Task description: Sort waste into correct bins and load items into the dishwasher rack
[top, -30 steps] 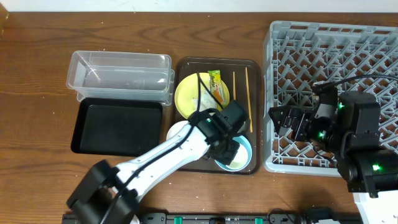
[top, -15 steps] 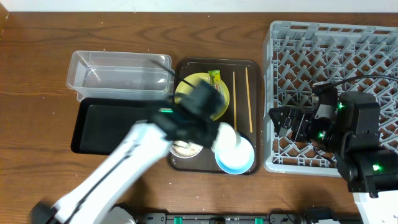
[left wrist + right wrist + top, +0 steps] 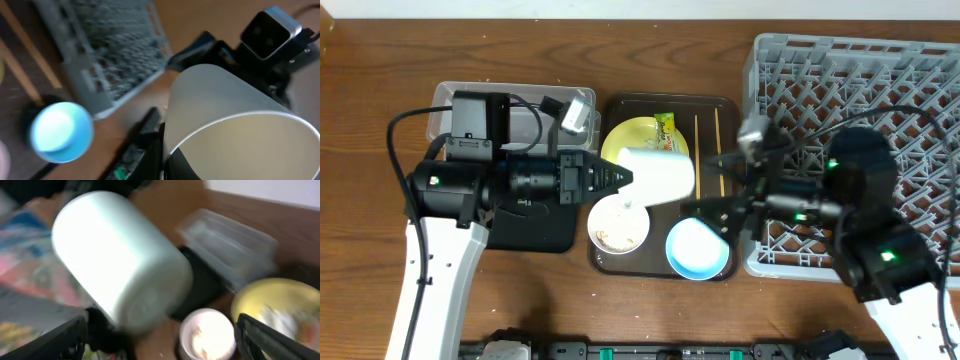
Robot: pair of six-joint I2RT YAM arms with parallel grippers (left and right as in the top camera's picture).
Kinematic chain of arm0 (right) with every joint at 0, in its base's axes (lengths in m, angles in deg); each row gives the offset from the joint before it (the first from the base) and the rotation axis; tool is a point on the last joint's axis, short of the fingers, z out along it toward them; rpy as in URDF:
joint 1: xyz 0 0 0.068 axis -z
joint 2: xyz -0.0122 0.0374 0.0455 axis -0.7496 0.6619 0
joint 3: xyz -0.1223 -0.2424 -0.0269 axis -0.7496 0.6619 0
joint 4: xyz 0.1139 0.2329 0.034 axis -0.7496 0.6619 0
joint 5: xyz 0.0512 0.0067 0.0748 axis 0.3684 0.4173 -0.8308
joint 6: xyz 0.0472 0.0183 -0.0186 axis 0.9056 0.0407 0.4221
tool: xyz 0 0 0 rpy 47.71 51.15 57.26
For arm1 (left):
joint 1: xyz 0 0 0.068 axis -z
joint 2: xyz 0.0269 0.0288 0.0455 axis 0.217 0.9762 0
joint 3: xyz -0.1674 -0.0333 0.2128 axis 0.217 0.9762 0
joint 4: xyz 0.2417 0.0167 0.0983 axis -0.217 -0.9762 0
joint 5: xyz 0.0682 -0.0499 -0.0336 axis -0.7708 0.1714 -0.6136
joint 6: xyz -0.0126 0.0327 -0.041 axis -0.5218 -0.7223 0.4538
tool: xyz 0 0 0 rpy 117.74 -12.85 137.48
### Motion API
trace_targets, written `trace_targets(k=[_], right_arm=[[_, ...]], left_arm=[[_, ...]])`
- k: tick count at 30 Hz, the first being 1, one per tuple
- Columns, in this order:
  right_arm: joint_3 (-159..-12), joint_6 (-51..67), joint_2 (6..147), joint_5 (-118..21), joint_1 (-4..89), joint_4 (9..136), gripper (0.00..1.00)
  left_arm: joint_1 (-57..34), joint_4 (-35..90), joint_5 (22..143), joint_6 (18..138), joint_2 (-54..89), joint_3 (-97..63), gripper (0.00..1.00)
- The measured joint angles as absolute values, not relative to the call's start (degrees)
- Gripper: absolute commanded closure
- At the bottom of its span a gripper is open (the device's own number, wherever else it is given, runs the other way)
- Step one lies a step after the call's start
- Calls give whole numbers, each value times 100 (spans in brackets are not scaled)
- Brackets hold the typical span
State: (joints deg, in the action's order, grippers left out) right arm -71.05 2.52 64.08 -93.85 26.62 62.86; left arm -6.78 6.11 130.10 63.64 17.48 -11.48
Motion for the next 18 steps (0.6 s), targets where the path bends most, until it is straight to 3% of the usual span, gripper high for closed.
trace_targets(k=[2,5,8,18], right_arm=[[-7105,250,6494,-9481,2387,5986,14],[-7108,331,6668,-9427,2103,5704,12],[-7108,364,6826,-9420,2081,5438,8],[-7108,327,6845,-10021,2125,4793,13]], left_arm=[[-656,611,13222,6349,1748,-1148,94],[-636,592,13460,6342,1748,-1148,94],[-645,502,13537,6345,1750,-1148,94],[-636,386,13637,6323,1754,-1148,94]])
